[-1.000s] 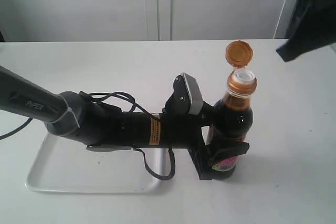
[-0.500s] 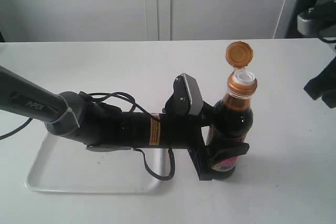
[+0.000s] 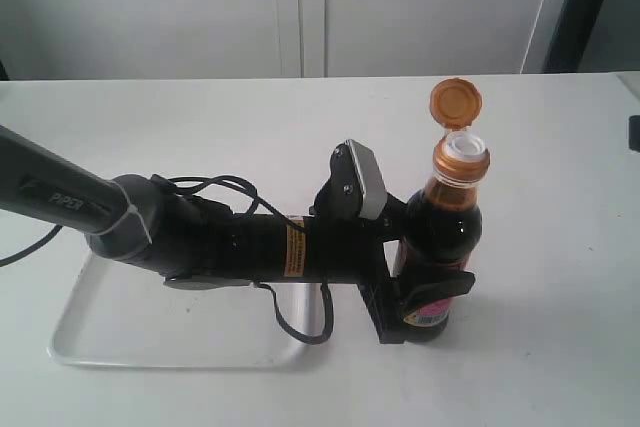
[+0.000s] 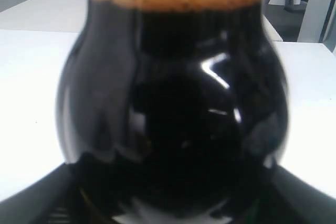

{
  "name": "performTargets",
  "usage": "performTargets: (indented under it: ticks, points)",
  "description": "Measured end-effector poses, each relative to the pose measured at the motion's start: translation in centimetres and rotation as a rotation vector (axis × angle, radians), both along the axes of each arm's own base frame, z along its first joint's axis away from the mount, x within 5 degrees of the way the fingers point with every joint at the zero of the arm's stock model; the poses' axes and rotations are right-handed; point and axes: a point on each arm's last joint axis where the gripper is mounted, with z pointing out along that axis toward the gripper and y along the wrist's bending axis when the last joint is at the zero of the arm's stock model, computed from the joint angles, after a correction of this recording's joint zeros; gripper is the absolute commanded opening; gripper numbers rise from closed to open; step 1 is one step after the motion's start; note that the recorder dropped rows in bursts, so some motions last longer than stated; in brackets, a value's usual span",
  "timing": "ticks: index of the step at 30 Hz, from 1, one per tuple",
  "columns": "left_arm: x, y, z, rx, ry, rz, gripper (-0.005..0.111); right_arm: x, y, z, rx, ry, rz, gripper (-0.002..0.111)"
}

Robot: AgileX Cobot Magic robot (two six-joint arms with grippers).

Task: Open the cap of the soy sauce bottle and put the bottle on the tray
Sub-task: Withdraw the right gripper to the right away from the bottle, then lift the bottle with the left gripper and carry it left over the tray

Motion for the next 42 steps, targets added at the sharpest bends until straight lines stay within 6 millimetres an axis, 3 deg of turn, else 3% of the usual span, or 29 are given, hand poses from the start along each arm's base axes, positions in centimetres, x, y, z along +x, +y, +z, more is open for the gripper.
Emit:
performTargets:
  ticks: [9,15,25,36,42]
  points:
    - [0.0,0.0,0.0,-0.001,0.001,0.002,0.000,-5.7,-0.5,-1.4,0.069,-0.333,-0.082,0.000]
    - [0.0,0.0,0.0,-0.004,0.003,0.004,0.000,-8.3,-0.6,-2.2,0.110,-0.449,-0.099,0.000]
    - [0.2,0.4,1.4,0.065,-0.012,0.058,0.000,-8.7,-0.7,-2.5,0.143,-0.475,-0.109,0.000]
    - [0.0,1.1,6.9,-0.011,-0.072,0.121,0.000,-8.7,-0.7,-2.5,0.157,-0.475,-0.112,0.000]
    - [1.3,3.0,9.3,-0.039,-0.044,0.209,0.000,-8.7,-0.7,-2.5,0.172,-0.474,-0.115,0.000]
